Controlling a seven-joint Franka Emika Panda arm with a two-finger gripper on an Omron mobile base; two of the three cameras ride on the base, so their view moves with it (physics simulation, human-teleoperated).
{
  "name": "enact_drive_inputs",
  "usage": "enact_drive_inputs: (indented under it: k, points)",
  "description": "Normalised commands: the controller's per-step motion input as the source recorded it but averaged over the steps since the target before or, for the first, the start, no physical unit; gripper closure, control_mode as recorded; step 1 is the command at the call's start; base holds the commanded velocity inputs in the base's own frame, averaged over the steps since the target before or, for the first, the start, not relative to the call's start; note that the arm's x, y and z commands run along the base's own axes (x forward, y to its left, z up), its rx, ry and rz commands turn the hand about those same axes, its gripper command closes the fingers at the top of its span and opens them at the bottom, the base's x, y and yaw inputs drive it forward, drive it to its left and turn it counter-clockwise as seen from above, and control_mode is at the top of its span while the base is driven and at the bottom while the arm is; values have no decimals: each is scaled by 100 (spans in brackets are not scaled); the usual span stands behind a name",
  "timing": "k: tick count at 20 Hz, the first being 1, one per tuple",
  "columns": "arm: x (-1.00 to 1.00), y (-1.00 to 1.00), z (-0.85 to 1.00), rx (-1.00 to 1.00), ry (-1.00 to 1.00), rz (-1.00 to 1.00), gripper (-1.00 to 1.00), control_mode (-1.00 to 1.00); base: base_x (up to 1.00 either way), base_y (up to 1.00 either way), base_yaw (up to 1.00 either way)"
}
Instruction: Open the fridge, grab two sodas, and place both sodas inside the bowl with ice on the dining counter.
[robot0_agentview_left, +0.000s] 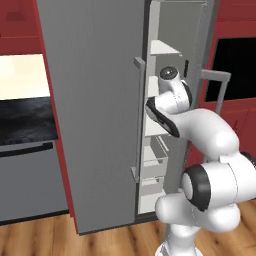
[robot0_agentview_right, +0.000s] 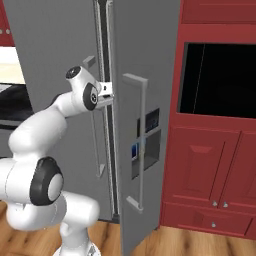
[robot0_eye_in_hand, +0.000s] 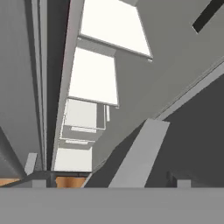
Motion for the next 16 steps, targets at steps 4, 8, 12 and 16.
enact_drive_inputs:
  k: [4, 8, 12, 16]
  points:
    - [-52, -70, 0, 0, 0, -10, -100, -100, 0, 0, 0]
    - [-29, -75, 0, 2, 0, -8, -100, -100, 0, 0, 0]
    - [-9, -81, 0, 5, 0, -5, -100, -100, 0, 0, 0]
    - [0, -85, 0, 8, 0, -1, -100, -100, 0, 0, 0]
